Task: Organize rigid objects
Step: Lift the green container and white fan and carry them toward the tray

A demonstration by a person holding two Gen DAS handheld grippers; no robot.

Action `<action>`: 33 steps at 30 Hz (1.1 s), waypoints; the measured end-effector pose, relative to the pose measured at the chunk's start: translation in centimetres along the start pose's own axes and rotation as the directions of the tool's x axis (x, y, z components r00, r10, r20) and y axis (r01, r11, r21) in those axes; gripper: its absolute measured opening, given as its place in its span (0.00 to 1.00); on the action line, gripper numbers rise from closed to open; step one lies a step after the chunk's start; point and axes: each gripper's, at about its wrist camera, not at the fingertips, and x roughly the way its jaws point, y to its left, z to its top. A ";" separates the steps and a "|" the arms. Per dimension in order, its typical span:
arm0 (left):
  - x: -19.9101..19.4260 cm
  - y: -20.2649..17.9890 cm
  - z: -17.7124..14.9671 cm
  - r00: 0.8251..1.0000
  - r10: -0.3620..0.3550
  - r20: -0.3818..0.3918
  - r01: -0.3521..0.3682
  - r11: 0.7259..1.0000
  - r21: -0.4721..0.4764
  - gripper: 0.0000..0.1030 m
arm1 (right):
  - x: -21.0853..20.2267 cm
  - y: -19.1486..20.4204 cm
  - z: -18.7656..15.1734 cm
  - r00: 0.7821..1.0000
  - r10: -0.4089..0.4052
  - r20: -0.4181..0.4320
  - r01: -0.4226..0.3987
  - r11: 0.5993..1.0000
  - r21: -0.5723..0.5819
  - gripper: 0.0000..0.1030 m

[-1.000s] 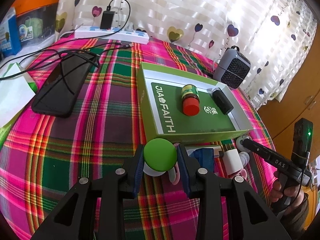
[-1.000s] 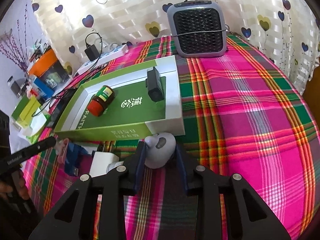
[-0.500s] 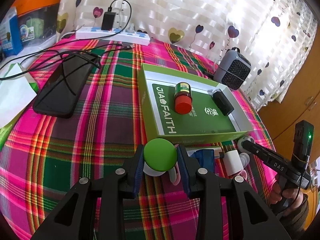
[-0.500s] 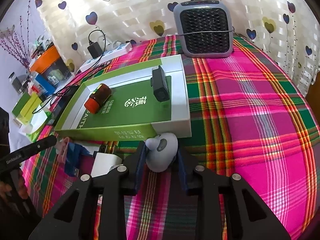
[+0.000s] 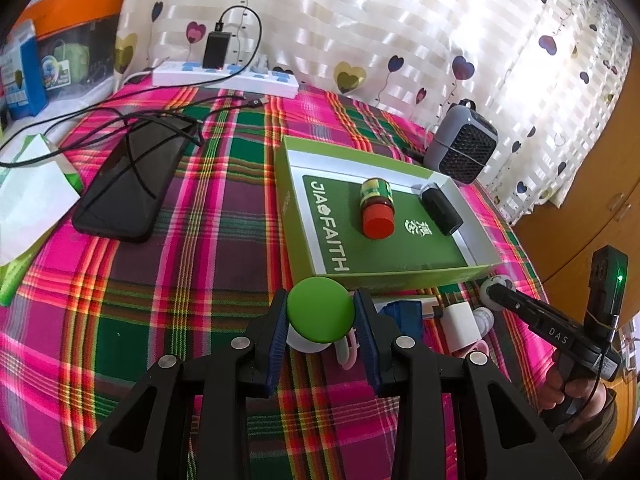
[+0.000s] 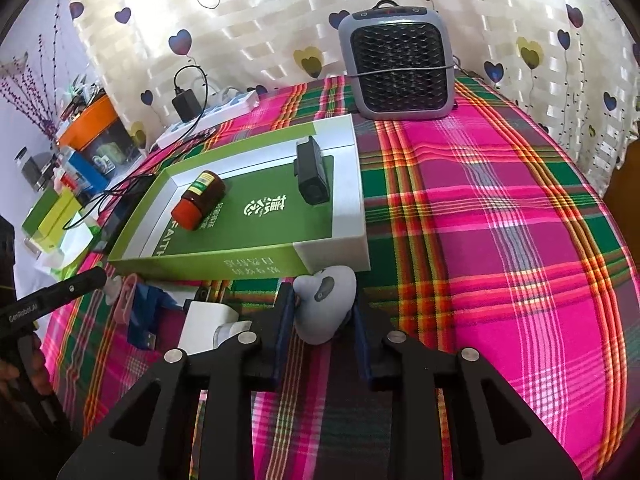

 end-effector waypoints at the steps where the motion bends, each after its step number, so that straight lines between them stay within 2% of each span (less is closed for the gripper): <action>1: -0.2 0.0 0.1 1.000 0.000 0.002 0.000 1.000 0.002 0.30 | -0.2 0.0 0.0 1.000 0.001 0.003 -0.001 1.000 0.001 0.27; 10: -1.3 -1.2 1.9 0.999 -0.031 0.031 0.030 0.999 0.026 0.30 | -2.0 0.6 1.2 0.999 0.020 0.048 -0.019 1.000 -0.016 0.27; 17: -0.4 -2.0 3.8 0.998 -0.055 0.029 0.053 0.998 0.044 0.30 | -2.2 2.2 3.1 0.996 0.045 0.074 -0.040 0.997 -0.063 0.27; 25: 1.6 -2.0 5.7 0.998 -0.063 0.019 0.062 0.997 0.034 0.30 | -0.4 3.6 5.6 0.994 0.082 0.068 -0.075 0.991 -0.107 0.27; 33: 4.1 -1.8 7.6 0.998 -0.066 0.002 0.066 0.997 0.029 0.30 | 2.6 4.7 7.5 0.994 0.109 0.026 -0.104 0.986 -0.130 0.27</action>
